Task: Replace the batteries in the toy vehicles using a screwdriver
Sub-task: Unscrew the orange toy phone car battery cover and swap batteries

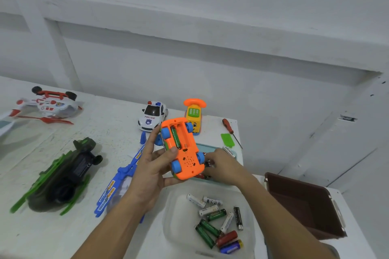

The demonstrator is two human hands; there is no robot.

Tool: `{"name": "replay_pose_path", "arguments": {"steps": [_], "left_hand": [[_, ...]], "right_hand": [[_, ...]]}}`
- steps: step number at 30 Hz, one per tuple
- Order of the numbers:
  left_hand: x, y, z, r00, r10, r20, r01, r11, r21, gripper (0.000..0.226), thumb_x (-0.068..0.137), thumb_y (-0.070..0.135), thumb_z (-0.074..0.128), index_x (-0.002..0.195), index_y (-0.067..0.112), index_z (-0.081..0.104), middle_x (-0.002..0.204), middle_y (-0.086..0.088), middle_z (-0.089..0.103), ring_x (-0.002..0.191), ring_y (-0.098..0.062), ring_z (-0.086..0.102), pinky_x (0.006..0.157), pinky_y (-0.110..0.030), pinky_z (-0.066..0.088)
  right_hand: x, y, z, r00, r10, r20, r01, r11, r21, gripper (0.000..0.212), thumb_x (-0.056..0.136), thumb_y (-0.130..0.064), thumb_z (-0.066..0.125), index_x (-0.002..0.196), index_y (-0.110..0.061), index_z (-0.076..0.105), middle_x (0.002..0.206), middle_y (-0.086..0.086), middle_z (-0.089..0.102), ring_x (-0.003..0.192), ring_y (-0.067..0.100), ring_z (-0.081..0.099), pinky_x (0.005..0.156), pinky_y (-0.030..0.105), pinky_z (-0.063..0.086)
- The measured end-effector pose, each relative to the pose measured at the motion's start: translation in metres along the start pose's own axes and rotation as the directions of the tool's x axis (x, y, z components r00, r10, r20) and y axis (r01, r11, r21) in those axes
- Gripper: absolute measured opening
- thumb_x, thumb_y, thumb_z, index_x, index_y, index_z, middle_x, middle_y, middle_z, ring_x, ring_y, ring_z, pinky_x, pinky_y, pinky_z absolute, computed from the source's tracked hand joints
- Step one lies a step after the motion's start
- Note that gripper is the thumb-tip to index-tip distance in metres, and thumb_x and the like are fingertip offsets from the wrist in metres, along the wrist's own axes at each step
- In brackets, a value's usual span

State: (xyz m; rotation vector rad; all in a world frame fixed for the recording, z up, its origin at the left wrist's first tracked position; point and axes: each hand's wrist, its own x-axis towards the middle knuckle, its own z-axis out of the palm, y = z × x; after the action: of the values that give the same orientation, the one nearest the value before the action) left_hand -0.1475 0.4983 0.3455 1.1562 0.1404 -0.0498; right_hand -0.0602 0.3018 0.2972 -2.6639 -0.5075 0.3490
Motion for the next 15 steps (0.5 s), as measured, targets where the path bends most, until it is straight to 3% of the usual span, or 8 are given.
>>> {"name": "replay_pose_path", "arguments": {"steps": [3, 8, 10, 12, 13, 14, 15], "left_hand": [[-0.002, 0.0, -0.001, 1.0, -0.006, 0.006, 0.006, 1.0, 0.001, 0.07, 0.075, 0.024, 0.067, 0.135, 0.052, 0.045, 0.11, -0.009, 0.072, 0.099, -0.033, 0.071, 0.065, -0.048, 0.059], [-0.005, -0.001, -0.003, 1.0, -0.017, 0.008, 0.017, 1.0, 0.017, 0.068, 0.074, 0.024, 0.068, 0.132, 0.053, 0.048, 0.108, -0.011, 0.071, 0.096, -0.032, 0.072, 0.069, -0.054, 0.059], [-0.006, -0.001, -0.004, 1.0, -0.024, 0.009, 0.024, 1.0, 0.021, 0.065, 0.074, 0.024, 0.068, 0.128, 0.055, 0.049, 0.108, -0.011, 0.072, 0.096, -0.032, 0.072, 0.073, -0.058, 0.058], [-0.008, -0.002, -0.005, 1.0, -0.028, 0.008, 0.028, 0.999, 0.026, 0.062, 0.073, 0.025, 0.069, 0.123, 0.057, 0.052, 0.107, -0.01, 0.072, 0.096, -0.031, 0.072, 0.074, -0.059, 0.057], [-0.008, -0.002, -0.006, 1.0, -0.031, 0.007, 0.03, 0.999, 0.025, 0.062, 0.073, 0.025, 0.07, 0.122, 0.058, 0.052, 0.107, -0.009, 0.072, 0.096, -0.03, 0.072, 0.074, -0.059, 0.057], [-0.008, -0.002, -0.006, 0.999, -0.033, 0.006, 0.032, 0.999, 0.023, 0.062, 0.072, 0.025, 0.07, 0.121, 0.058, 0.052, 0.108, -0.009, 0.072, 0.096, -0.03, 0.072, 0.073, -0.058, 0.058], [-0.009, -0.003, -0.006, 0.999, -0.034, 0.005, 0.034, 0.999, 0.02, 0.063, 0.071, 0.025, 0.071, 0.121, 0.058, 0.051, 0.109, -0.009, 0.071, 0.097, -0.03, 0.072, 0.072, -0.057, 0.058]], "right_hand": [[-0.002, 0.001, -0.005, 0.999, 0.038, -0.026, -0.035, 0.996, 0.087, 0.021, 0.081, -0.029, 0.073, 0.101, -0.028, 0.063, 0.096, 0.001, 0.05, 0.085, 0.015, 0.053, 0.063, 0.021, 0.035], [-0.018, -0.009, -0.03, 0.986, 0.131, -0.1, -0.078, 0.907, 0.413, 0.014, 0.085, -0.014, 0.072, 0.087, -0.024, 0.061, 0.081, -0.002, 0.068, 0.063, 0.002, 0.056, 0.064, 0.025, 0.045], [-0.023, -0.017, -0.045, 0.968, 0.21, -0.138, -0.056, 0.717, 0.695, 0.011, 0.088, -0.01, 0.07, 0.093, -0.017, 0.063, 0.074, 0.001, 0.07, 0.062, 0.011, 0.06, 0.058, 0.024, 0.048], [-0.03, -0.03, -0.062, 0.962, 0.235, -0.143, 0.049, 0.363, 0.93, 0.014, 0.089, -0.005, 0.067, 0.098, -0.011, 0.059, 0.077, 0.007, 0.071, 0.068, 0.019, 0.065, 0.059, 0.027, 0.053], [-0.034, -0.038, -0.07, 0.965, 0.218, -0.147, 0.092, 0.244, 0.966, 0.014, 0.089, -0.004, 0.065, 0.098, -0.01, 0.057, 0.079, 0.009, 0.071, 0.07, 0.021, 0.066, 0.061, 0.029, 0.054], [-0.038, -0.048, -0.076, 0.968, 0.187, -0.165, 0.125, 0.21, 0.97, 0.014, 0.088, -0.004, 0.065, 0.096, -0.009, 0.056, 0.081, 0.012, 0.071, 0.071, 0.022, 0.065, 0.063, 0.03, 0.054], [-0.041, -0.056, -0.079, 0.968, 0.156, -0.198, 0.154, 0.257, 0.954, 0.014, 0.087, -0.004, 0.067, 0.093, -0.009, 0.055, 0.081, 0.012, 0.071, 0.072, 0.021, 0.065, 0.063, 0.031, 0.054]]}}
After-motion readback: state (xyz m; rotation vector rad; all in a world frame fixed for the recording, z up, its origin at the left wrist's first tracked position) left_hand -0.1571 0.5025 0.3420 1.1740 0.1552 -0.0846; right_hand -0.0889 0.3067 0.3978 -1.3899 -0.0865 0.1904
